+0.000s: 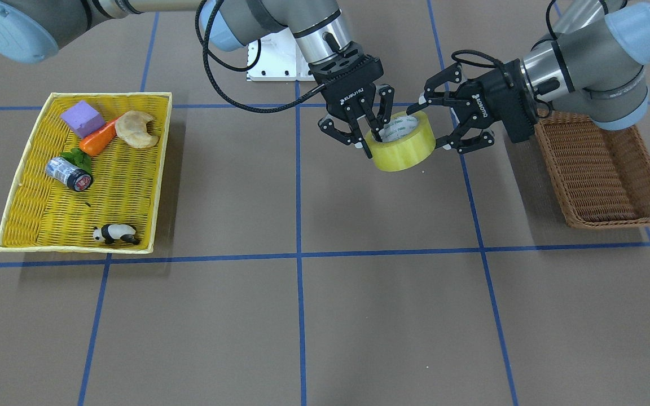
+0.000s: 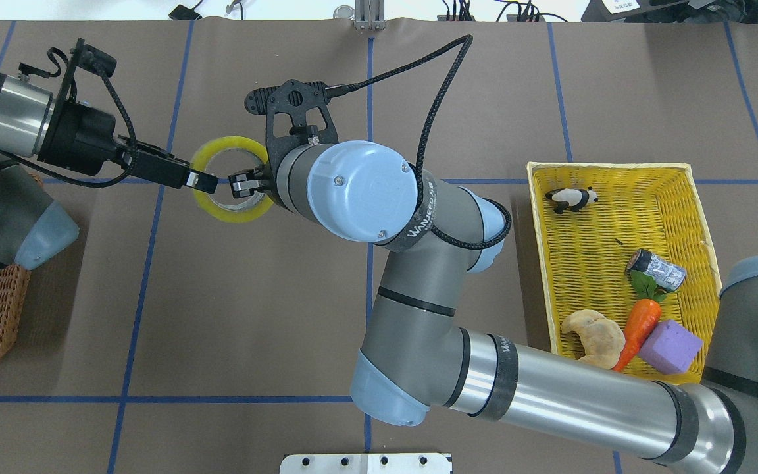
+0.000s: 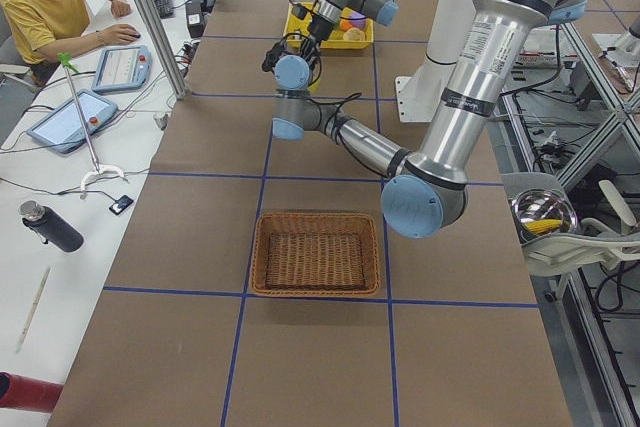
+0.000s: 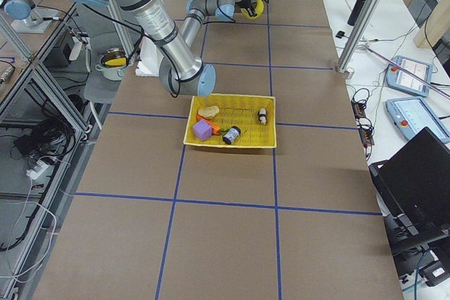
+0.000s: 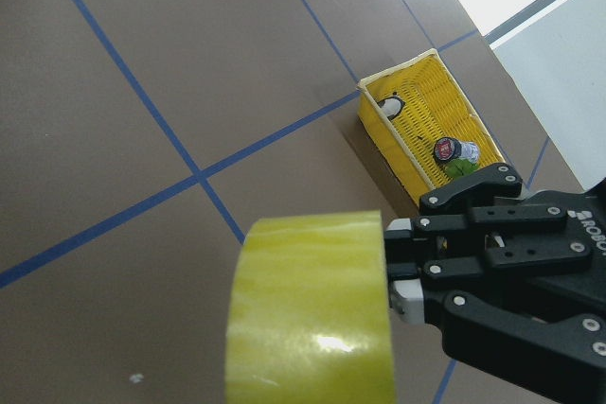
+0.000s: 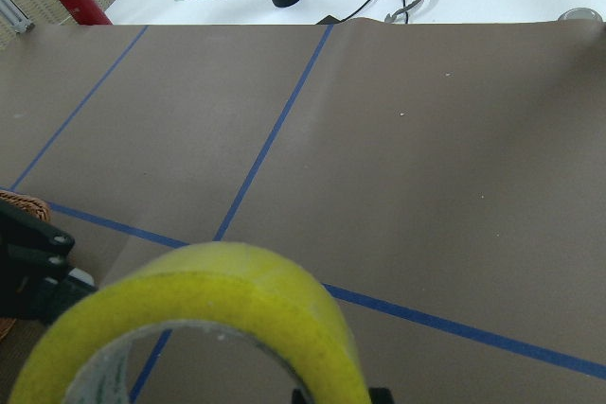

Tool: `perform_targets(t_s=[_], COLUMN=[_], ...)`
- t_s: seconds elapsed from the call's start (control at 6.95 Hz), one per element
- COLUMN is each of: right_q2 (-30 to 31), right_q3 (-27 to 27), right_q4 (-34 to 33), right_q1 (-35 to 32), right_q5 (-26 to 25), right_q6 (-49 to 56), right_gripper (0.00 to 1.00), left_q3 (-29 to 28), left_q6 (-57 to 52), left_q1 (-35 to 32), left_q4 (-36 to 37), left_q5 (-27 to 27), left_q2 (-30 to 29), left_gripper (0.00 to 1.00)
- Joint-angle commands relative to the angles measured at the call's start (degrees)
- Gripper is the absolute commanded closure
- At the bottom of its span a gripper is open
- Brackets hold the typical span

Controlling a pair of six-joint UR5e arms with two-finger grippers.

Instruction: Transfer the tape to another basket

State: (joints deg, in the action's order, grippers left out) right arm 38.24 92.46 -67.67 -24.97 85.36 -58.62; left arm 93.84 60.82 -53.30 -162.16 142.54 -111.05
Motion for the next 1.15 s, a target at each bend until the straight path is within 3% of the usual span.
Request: perform_targets(t_s=[0.0, 0.29, 0.72, 1.01], right_q2=[1.04, 2.28, 9.02, 10.1], right_q3=[0.09, 0.7, 8.93, 9.75], right_q4=[4.78, 7.02, 7.02, 6.41], right_q1=[0.09, 0.18, 0.44, -2.17], right_q5=[-0.02, 0.33, 0.68, 1.55], right_q6=[-0.87, -1.67, -1.41, -1.06], right_gripper=[0.01, 0.0, 0.0, 0.0], left_q3=[-0.15, -0.5, -0.5, -0.41], left_q6=[0.0, 0.0, 0.35, 0.61], left_q1=[0.04, 0.04, -0.13, -0.57], left_q4=[0.09, 0.09, 0.09, 0.01], left_q5=[0.02, -0.07, 0.02, 0.02], left_q2=[-0.04, 0.05, 0.74, 1.1], left_gripper=[1.0, 1.0, 1.0, 1.0])
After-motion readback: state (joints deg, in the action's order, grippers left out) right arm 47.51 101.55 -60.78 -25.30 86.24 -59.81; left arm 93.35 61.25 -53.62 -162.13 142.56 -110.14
